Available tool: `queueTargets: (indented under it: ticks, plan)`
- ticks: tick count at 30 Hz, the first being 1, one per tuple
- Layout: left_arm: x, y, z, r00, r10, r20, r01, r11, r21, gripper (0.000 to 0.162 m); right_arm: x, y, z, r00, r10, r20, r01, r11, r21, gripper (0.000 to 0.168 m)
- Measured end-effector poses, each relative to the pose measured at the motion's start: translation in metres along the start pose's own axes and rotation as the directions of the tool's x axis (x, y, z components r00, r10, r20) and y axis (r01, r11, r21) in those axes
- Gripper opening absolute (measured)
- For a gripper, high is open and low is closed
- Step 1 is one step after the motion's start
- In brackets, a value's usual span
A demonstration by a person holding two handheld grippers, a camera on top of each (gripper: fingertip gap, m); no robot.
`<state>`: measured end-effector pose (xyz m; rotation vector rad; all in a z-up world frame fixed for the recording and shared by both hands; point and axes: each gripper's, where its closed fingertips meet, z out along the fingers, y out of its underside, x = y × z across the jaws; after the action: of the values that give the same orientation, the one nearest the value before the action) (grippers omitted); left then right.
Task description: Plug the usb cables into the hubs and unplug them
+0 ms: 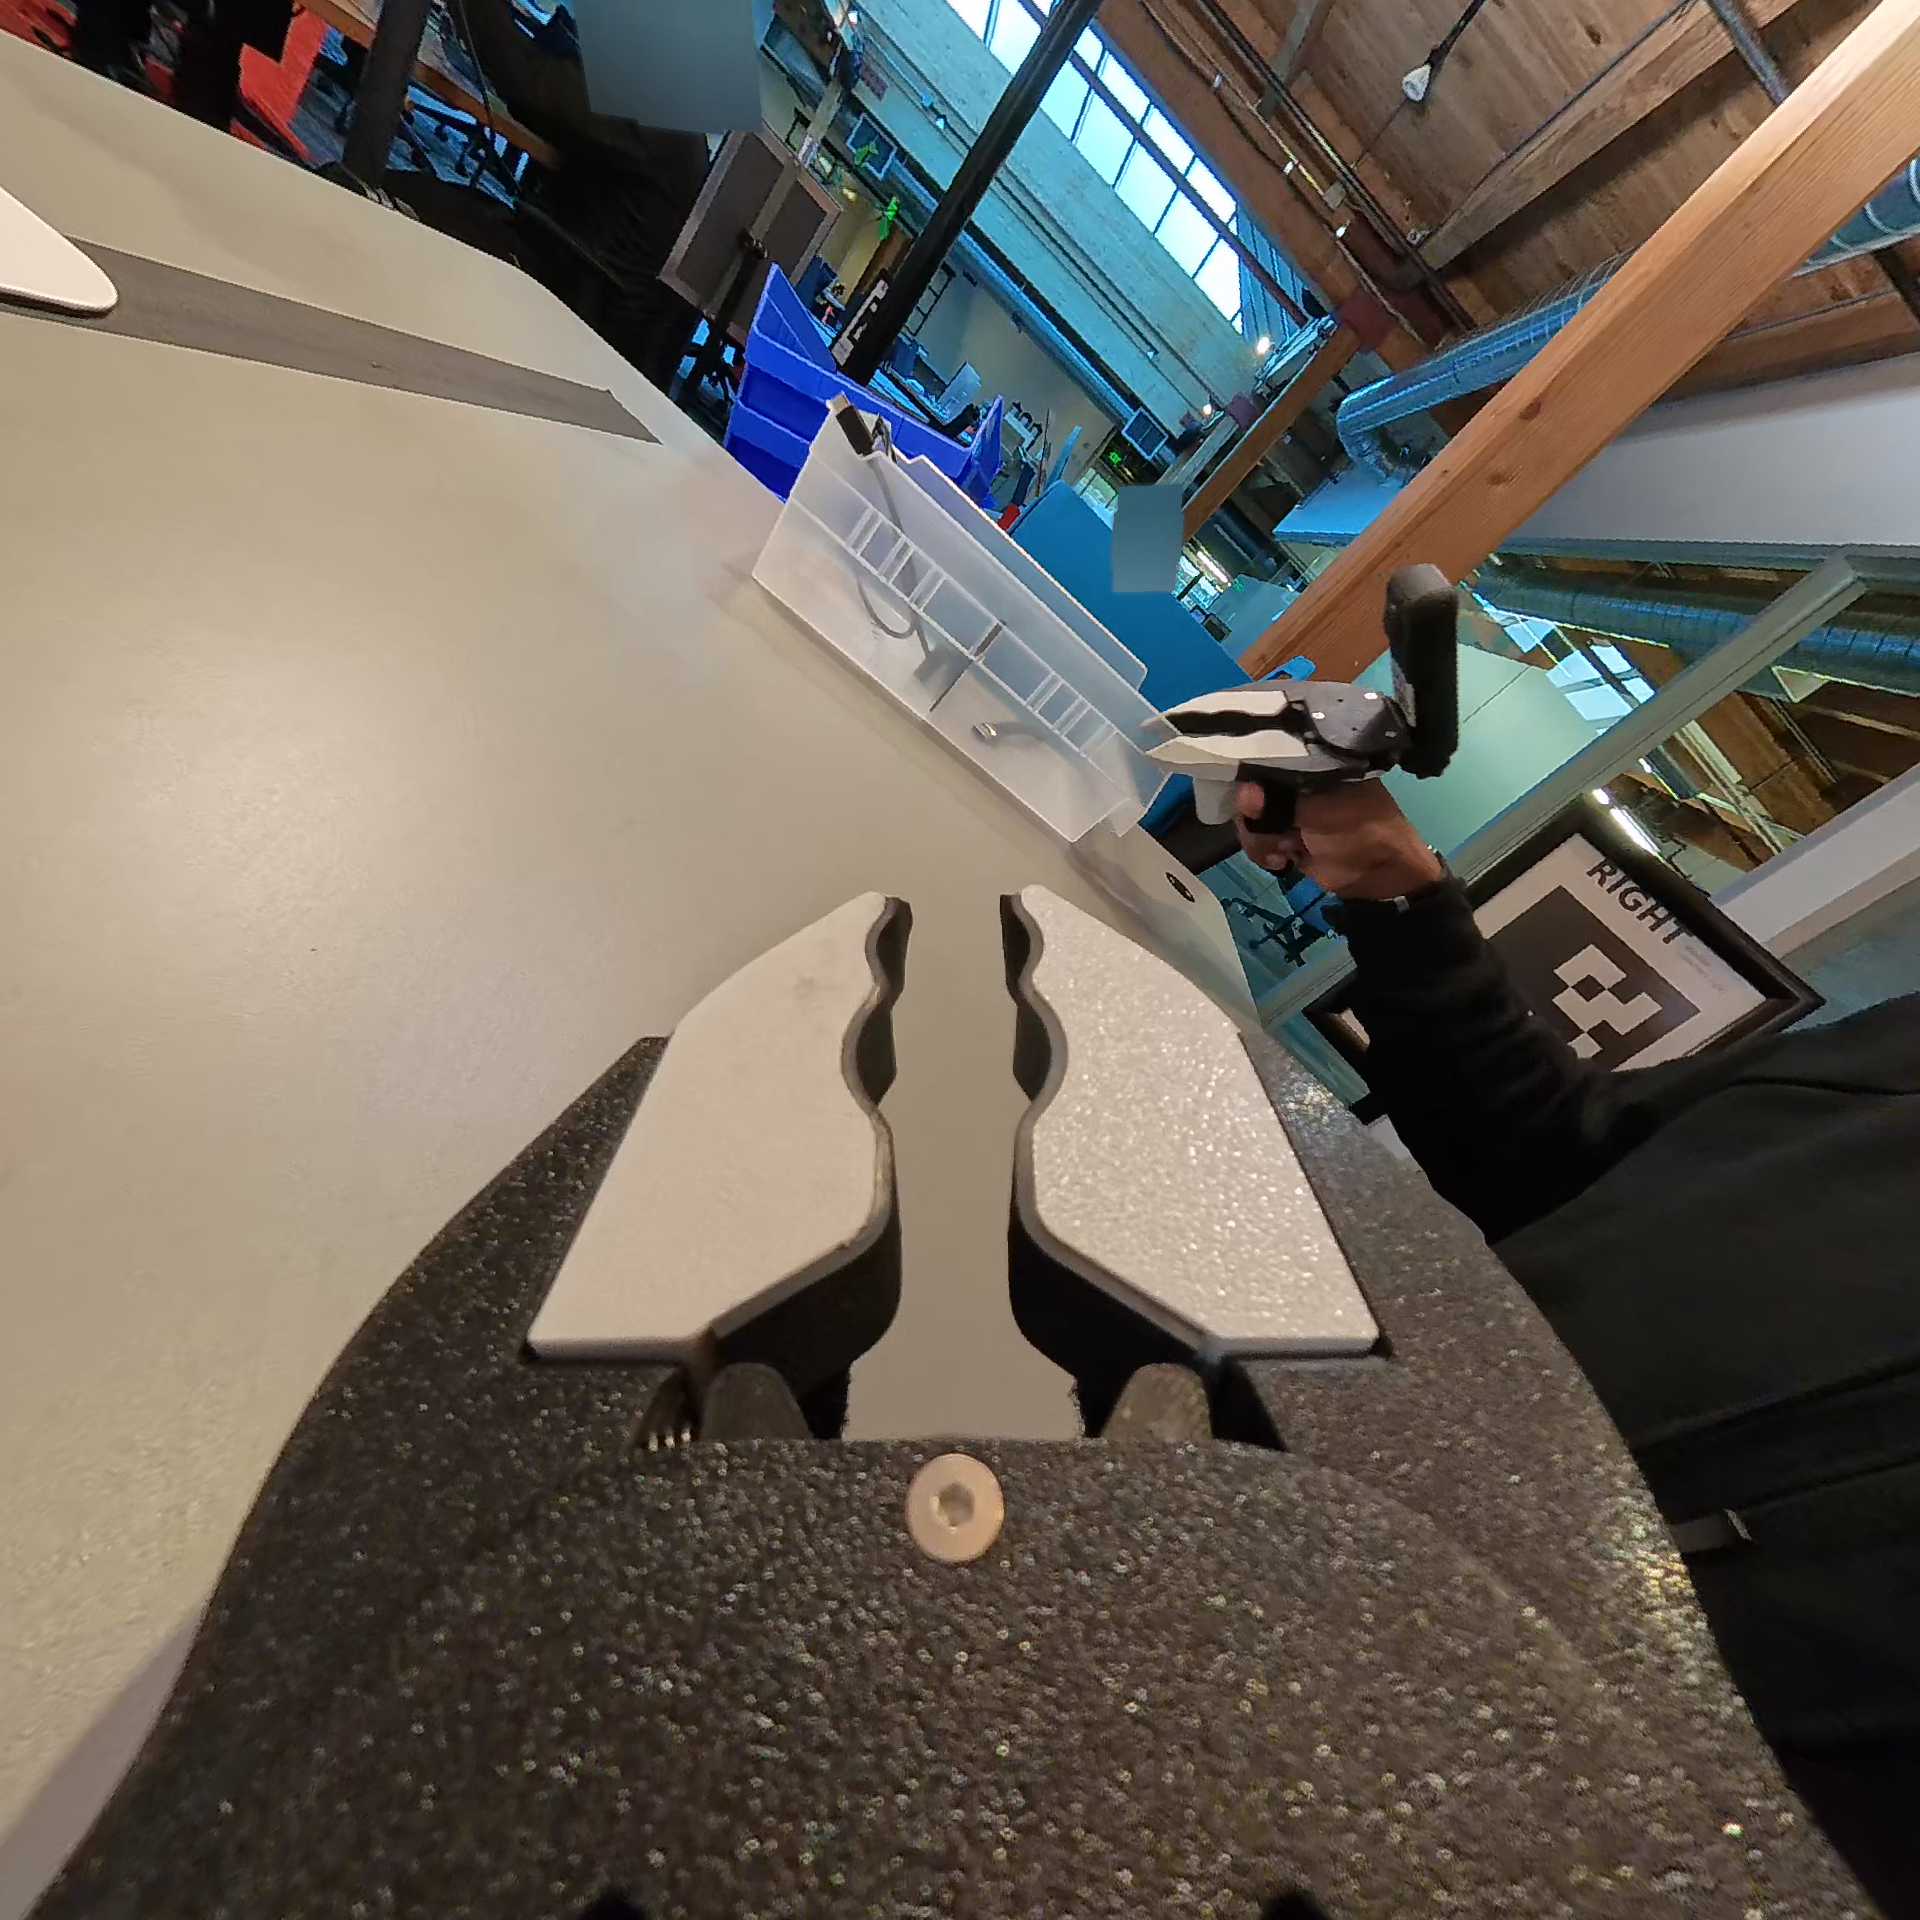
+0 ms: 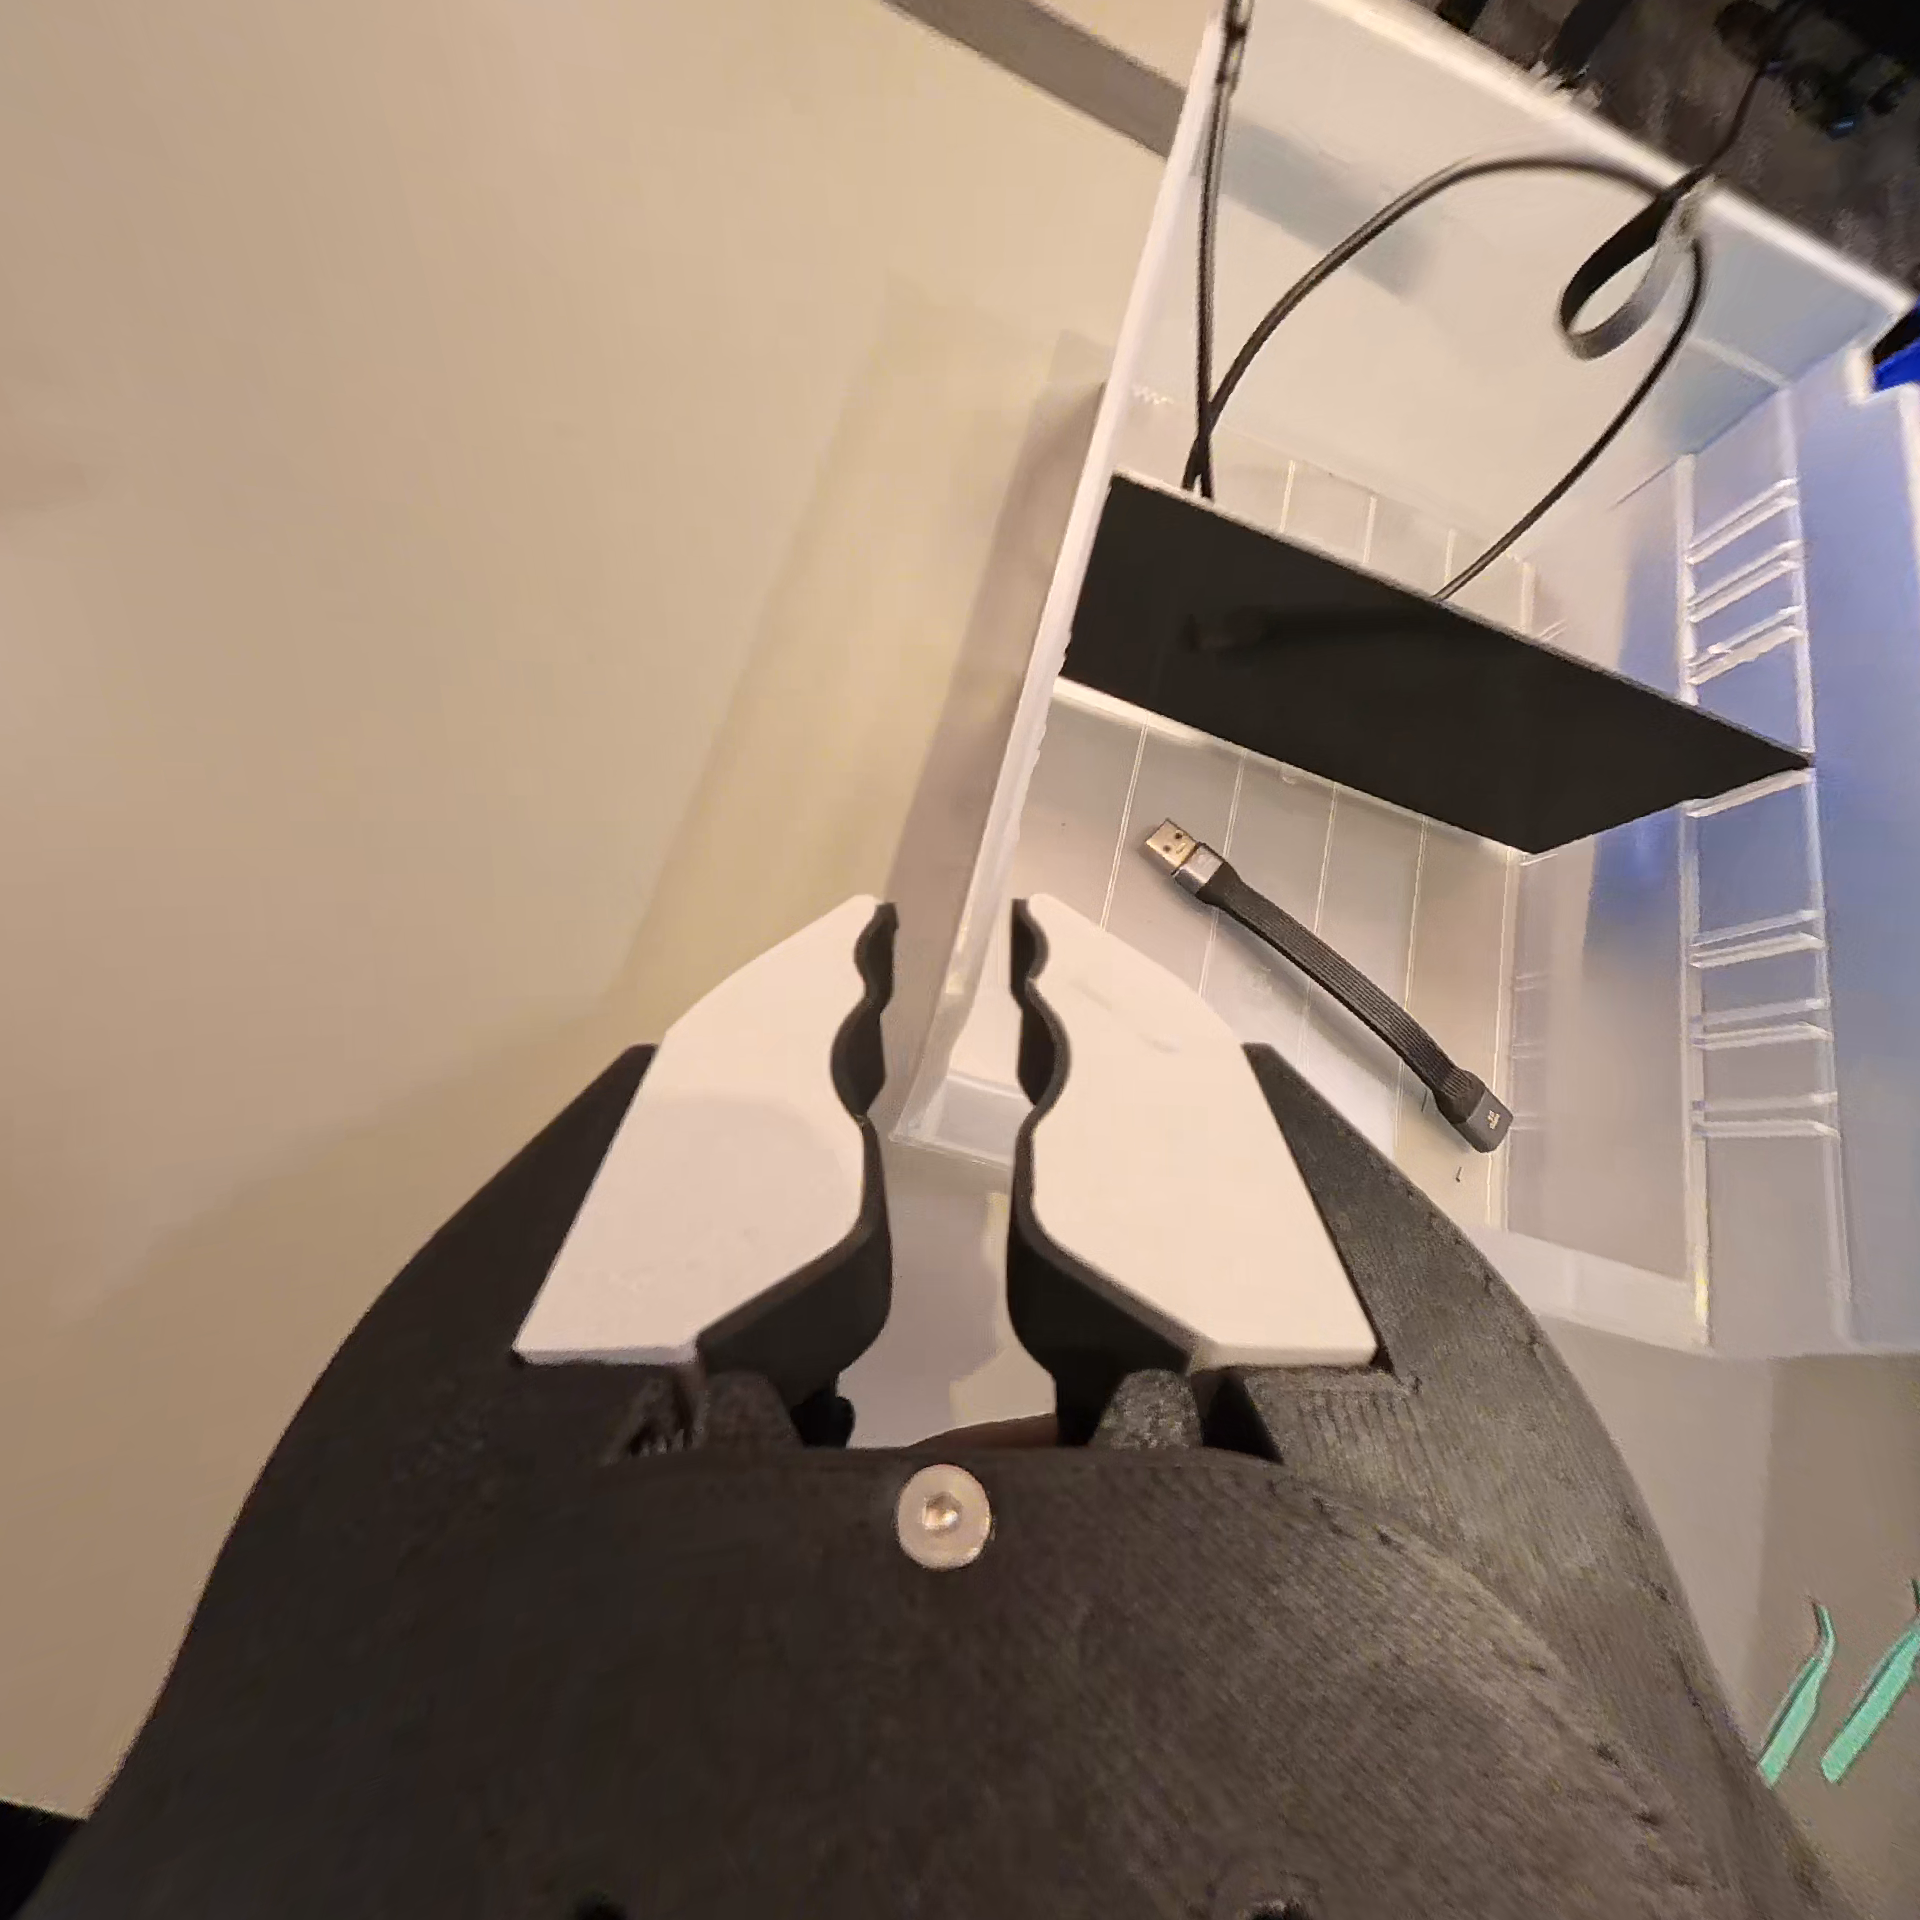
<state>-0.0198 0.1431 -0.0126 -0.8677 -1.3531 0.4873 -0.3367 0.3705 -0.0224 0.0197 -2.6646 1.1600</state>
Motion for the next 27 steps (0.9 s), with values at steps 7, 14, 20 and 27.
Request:
queueTargets:
  ticks: [7, 14, 20, 27]
  plan:
    - [-0.003, -0.009, -0.008, 0.993, 0.083, 0.089, -0.085, 0.996, 0.028, 0.018, -0.039, -0.032, -0.031, 1.000, -0.018, -0.007, 0.019, 0.993, 0.113, 0.028]
    - [0.019, -0.039, -0.069, 0.893, 0.244, 0.380, -0.304, 0.947, 0.107, 0.037, -0.116, -0.053, 0.007, 0.975, 0.031, 0.219, -0.088, 0.963, 0.253, 0.027]
    - [0.059, -0.065, -0.199, 0.607, 0.289, 0.740, -0.452, 0.892, 0.023, 0.044, -0.151, -0.041, 0.055, 0.944, -0.005, 0.331, -0.067, 0.976, 0.207, 0.029]
    - [0.037, -0.058, -0.340, 0.180, 0.259, 0.949, -0.263, 0.942, -0.207, 0.061, -0.150, -0.043, 0.065, 0.923, 0.006, 0.384, -0.082, 0.980, 0.183, 0.031]
